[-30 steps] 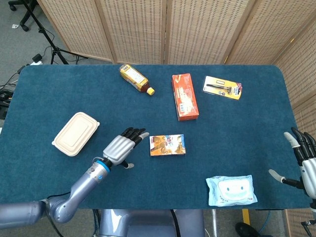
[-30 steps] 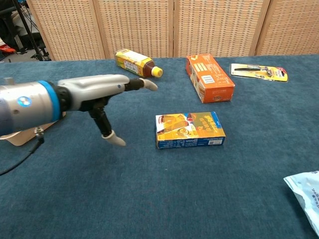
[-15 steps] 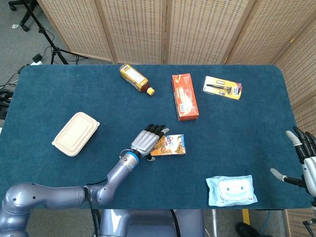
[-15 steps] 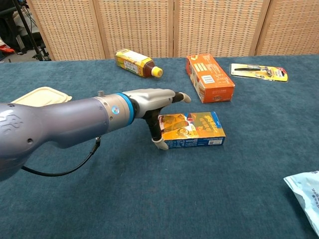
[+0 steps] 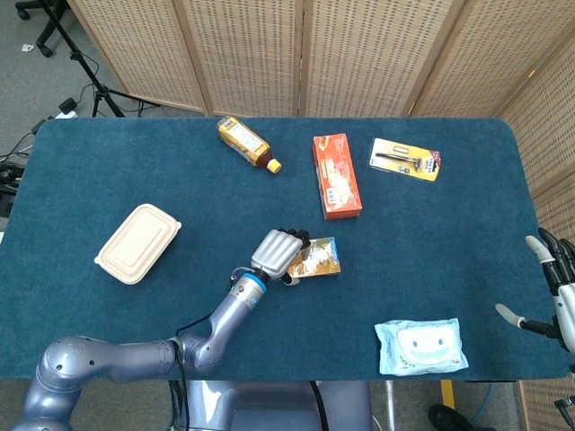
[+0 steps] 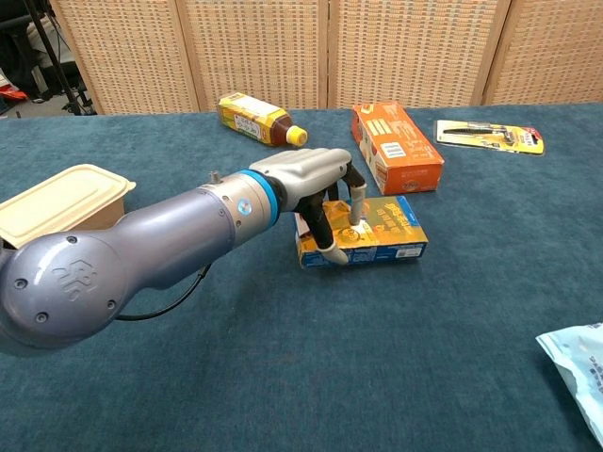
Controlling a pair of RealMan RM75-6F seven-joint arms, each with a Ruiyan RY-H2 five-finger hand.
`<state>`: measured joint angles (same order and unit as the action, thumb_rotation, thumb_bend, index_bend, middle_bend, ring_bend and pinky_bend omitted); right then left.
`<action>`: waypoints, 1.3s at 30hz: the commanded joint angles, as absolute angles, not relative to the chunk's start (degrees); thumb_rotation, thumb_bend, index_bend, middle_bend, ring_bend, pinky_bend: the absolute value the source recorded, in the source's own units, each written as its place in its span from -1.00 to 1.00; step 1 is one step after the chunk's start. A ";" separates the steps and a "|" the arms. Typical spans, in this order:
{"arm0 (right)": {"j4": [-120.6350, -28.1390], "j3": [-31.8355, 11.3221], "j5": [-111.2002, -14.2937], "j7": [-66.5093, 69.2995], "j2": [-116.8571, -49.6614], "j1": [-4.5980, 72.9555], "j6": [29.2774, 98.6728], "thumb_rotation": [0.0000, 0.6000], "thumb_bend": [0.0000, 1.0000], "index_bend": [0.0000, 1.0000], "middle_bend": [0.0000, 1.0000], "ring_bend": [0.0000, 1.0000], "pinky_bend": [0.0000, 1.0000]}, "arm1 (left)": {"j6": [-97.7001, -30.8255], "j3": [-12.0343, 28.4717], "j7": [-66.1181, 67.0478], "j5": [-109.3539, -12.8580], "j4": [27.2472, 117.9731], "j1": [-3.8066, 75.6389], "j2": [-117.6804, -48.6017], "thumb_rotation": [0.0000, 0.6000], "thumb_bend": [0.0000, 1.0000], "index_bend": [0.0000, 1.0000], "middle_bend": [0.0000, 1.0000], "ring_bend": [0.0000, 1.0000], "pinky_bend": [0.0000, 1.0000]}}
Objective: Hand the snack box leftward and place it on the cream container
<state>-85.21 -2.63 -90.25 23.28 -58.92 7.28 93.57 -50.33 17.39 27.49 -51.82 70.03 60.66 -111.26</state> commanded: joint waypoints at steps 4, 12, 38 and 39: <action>-85.69 -2.79 -90.54 23.03 -58.74 6.92 93.48 1.00 -1.00 -1.00 -1.00 -1.00 -1.00 | -53.87 16.04 28.51 -53.81 78.18 57.41 -103.62 1.00 -0.44 0.13 0.15 -0.06 0.04; -86.50 -2.79 -91.59 22.64 -58.57 6.53 93.47 1.00 -1.00 -1.00 -1.00 -1.00 -1.00 | -63.87 12.97 30.60 -54.40 92.56 47.23 -84.92 1.00 -0.45 0.13 0.15 -0.06 0.04; -88.44 -2.57 -94.10 20.69 -58.53 5.98 93.27 1.00 -1.00 -1.00 -1.00 -1.00 -1.00 | -65.31 11.24 12.21 -47.60 91.93 30.39 -73.81 1.00 -0.46 0.13 0.15 -0.06 0.04; -88.39 -2.62 -93.92 21.00 -58.45 5.97 93.15 1.00 -1.00 -1.00 -1.00 -1.00 -1.00 | -64.62 11.22 12.76 -46.64 91.37 30.71 -74.70 1.00 -0.46 0.13 0.15 -0.06 0.04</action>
